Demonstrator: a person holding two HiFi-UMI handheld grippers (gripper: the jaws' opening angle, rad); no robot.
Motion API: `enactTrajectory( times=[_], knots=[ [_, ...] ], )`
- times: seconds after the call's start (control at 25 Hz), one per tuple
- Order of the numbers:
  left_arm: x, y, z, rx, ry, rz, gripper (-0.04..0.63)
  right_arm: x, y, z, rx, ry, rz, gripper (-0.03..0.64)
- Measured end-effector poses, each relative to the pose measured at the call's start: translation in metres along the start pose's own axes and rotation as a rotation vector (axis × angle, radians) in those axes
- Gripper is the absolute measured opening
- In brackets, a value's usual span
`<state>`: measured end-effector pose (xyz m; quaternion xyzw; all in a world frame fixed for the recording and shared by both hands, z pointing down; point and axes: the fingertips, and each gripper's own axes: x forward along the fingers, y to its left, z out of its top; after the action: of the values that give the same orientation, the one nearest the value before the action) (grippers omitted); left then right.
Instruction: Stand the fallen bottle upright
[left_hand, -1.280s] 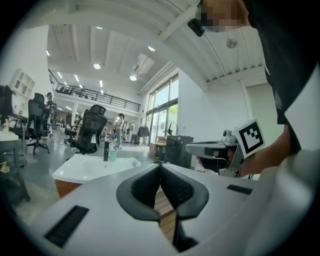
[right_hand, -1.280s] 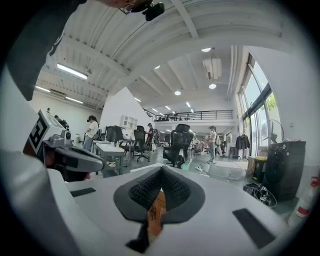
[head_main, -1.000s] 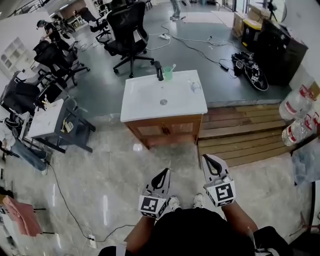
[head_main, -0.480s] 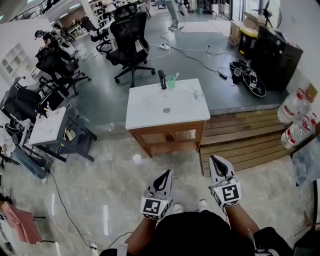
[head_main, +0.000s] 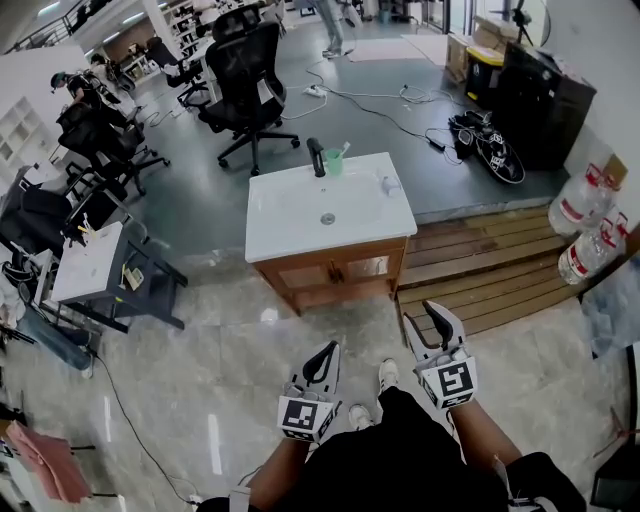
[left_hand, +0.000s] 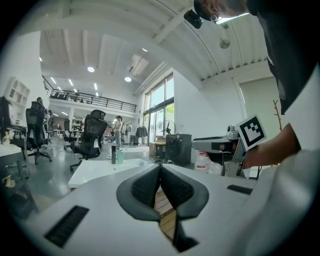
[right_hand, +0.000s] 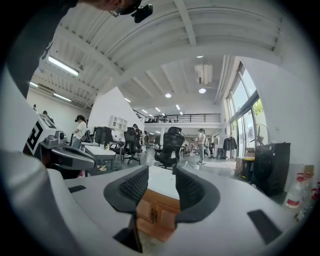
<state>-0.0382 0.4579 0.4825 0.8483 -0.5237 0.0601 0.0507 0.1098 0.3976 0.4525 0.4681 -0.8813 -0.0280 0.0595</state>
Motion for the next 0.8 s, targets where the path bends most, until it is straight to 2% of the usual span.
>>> enactTrajectory(
  times=[0.2, 0.32, 0.8],
  knots=[
    [0.025, 0.021, 0.000, 0.003, 0.020, 0.010, 0.017, 0.030, -0.017, -0.004, 0.023, -0.005, -0.017, 0.297],
    [0.048, 0.034, -0.003, -0.003, 0.040, 0.005, 0.017, 0.056, -0.035, -0.007, 0.032, -0.010, -0.026, 0.334],
    [0.200, 0.101, 0.016, 0.004, 0.044, 0.025, 0.017, 0.198, -0.133, -0.032, 0.033, 0.103, 0.000, 0.353]
  ],
)
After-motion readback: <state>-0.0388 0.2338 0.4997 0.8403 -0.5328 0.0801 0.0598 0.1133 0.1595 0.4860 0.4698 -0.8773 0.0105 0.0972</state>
